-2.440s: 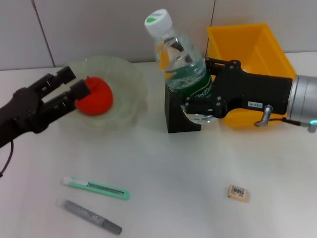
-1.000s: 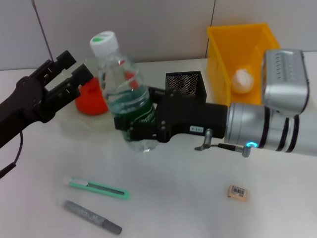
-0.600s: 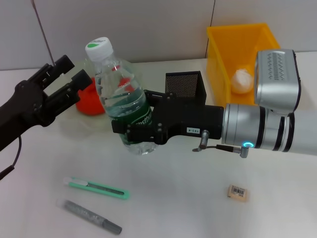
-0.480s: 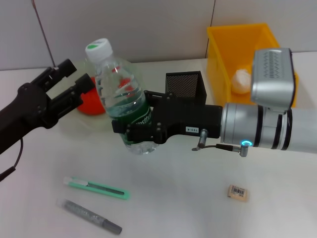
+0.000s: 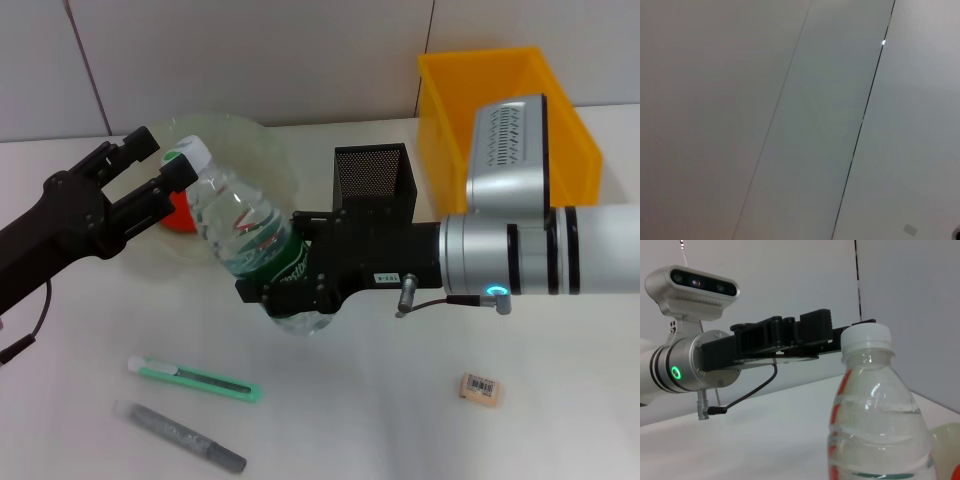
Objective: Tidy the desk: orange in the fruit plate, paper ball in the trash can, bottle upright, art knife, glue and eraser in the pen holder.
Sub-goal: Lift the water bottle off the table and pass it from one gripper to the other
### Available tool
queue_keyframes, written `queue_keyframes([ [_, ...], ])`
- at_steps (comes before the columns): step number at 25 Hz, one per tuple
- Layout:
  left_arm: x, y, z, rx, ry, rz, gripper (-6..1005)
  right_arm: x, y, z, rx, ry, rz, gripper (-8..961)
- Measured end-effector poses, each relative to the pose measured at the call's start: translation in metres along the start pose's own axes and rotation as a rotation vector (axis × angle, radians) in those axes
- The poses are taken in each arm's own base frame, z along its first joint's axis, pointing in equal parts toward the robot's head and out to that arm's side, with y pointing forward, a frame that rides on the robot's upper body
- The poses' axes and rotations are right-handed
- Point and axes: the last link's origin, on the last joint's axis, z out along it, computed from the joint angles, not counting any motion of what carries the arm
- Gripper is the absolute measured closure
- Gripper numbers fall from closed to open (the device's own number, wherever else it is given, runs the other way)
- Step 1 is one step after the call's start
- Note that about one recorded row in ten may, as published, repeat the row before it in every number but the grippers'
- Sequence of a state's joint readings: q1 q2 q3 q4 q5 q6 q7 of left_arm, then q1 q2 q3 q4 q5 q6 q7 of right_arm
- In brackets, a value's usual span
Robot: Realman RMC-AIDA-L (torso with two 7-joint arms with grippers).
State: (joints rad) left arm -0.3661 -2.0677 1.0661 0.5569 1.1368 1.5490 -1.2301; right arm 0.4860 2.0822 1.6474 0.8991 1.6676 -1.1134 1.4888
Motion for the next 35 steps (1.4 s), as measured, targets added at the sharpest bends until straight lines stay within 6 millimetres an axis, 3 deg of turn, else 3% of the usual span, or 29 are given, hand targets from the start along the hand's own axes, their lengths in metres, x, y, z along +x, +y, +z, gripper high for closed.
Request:
queue_keyframes([
  [25, -0.003, 0.002, 0.014, -0.025, -0.017, -0.045, 218, -0.002, 0.005, -0.003, 0.010, -0.011, -0.049, 195],
  [31, -0.002, 0.004, 0.016, -0.038, -0.012, -0.052, 313, -0.005, 0.004, -0.003, 0.028, -0.043, -0.076, 195],
  [35, -0.002, 0.004, 0.017, -0.043, -0.008, -0.075, 318, -0.007, 0.004, -0.004, 0.032, -0.066, -0.090, 194],
])
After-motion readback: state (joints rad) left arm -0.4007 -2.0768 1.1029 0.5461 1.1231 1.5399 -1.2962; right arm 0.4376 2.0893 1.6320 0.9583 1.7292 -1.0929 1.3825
